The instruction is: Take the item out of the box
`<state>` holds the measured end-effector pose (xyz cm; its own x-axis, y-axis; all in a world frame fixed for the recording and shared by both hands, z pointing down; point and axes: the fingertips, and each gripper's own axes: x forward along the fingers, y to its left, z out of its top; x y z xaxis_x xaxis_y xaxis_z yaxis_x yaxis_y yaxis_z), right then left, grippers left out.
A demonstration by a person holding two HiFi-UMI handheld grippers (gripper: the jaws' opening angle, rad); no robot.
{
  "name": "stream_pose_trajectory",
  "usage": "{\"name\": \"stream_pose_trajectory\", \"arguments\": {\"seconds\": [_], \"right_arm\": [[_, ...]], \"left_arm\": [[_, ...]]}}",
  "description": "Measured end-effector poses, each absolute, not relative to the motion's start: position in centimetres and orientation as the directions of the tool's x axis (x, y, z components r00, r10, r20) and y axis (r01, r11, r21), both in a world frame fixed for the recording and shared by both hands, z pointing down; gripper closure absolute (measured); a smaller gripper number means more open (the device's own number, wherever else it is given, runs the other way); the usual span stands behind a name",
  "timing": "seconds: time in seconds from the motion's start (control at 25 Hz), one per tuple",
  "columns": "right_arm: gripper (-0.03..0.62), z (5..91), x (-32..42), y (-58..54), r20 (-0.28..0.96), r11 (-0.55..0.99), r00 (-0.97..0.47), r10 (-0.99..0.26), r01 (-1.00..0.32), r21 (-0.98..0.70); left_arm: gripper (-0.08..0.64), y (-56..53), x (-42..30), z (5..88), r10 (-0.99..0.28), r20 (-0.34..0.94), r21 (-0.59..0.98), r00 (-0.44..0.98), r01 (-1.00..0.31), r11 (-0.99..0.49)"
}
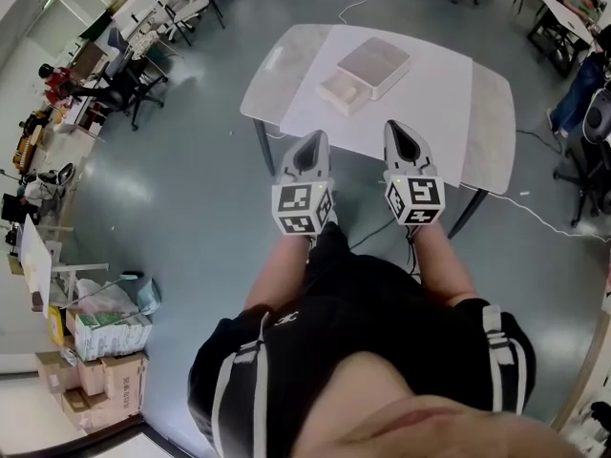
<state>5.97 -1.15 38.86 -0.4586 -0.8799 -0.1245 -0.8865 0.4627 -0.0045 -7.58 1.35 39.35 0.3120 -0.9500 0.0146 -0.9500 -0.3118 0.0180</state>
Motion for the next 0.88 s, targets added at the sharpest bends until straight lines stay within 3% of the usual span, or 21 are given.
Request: {"name": "stream_pose_trajectory", "arguments": {"seconds": [0.88], "right_arm": [[0.580,39.0,2.6,-17.3,-0.091,0.412,-0.414,-0.906,-0.910,0.048]], "left_arm": [[0.548,-16.9,-10.9,40.2,-0.928,0.020,0.059,0.372,-0.927,-0.370]]}}
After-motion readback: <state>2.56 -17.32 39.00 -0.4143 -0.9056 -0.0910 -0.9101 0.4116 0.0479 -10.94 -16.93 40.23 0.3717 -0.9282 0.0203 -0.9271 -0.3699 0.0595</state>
